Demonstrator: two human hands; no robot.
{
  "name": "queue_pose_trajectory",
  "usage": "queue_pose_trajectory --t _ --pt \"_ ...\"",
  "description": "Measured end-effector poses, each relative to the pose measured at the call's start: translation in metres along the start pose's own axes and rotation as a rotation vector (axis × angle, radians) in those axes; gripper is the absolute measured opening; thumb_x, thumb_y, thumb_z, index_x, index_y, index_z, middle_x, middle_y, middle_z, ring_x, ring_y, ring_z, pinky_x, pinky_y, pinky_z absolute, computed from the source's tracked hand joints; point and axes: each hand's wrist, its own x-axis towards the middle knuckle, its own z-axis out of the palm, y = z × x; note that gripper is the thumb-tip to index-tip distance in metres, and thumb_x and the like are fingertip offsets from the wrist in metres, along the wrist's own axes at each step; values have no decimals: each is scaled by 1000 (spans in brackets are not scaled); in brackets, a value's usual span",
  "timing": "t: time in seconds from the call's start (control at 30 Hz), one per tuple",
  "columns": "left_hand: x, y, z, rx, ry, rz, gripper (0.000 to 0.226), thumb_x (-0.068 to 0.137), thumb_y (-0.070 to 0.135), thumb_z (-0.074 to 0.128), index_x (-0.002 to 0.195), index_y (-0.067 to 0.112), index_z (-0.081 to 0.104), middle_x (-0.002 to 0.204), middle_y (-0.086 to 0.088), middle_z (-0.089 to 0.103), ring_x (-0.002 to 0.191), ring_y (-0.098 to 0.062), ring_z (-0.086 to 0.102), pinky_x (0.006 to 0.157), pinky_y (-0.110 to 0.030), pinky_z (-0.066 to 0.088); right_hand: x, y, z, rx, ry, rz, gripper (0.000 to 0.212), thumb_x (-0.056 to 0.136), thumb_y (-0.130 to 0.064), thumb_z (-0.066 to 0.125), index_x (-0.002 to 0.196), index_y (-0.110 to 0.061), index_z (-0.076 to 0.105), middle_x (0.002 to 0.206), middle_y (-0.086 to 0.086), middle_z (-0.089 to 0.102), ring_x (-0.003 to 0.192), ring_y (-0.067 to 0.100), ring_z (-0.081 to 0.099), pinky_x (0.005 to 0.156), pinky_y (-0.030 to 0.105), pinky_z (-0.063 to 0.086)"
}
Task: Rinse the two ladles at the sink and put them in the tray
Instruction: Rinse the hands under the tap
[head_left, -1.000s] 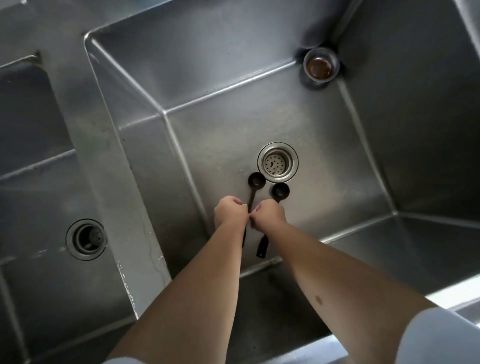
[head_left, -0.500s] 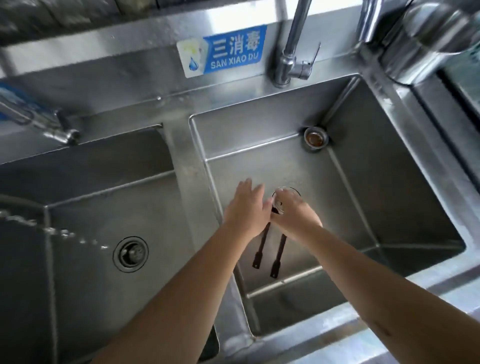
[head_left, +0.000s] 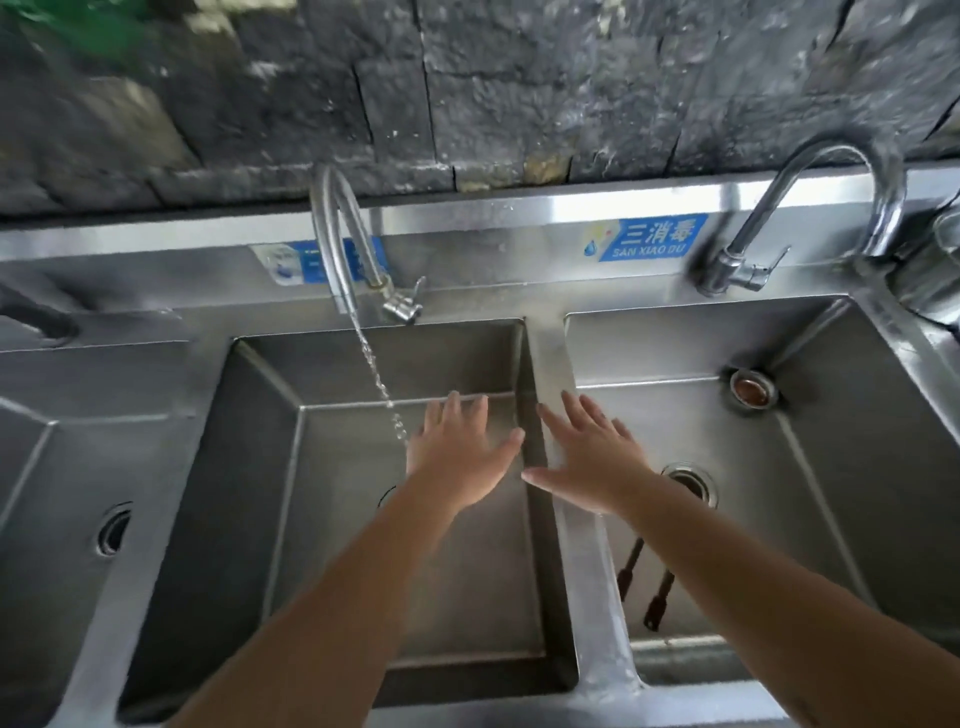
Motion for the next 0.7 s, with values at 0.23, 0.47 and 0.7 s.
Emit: queue_pose_trajectory --t 0.23,0.47,0.7 --pt "-10 -75 -24 41 47 -39 87 77 76 18 149 28 21 162 -11 16 148 -35 12 113 -56 23 30 -93 0 5 -20 -113 85 77 -71 43 151 -44 12 167 1 9 152 24 8 117 52 20" --pt "2 -132 -46 47 73 -48 83 82 77 14 149 29 24 162 -10 18 148 -33 13 113 -55 22 67 -173 3 31 -30 -51 67 91 -51 30 154 -34 17 166 2 15 152 24 14 115 51 25" --pt "48 -166 -81 31 85 8 78 84 75 15 150 33 21 162 -9 16 148 -31 14 110 -54 26 121 -206 0 212 -65 118 74 86 -57 32 154 -29 22 163 3 26 146 28 29 113 51 33"
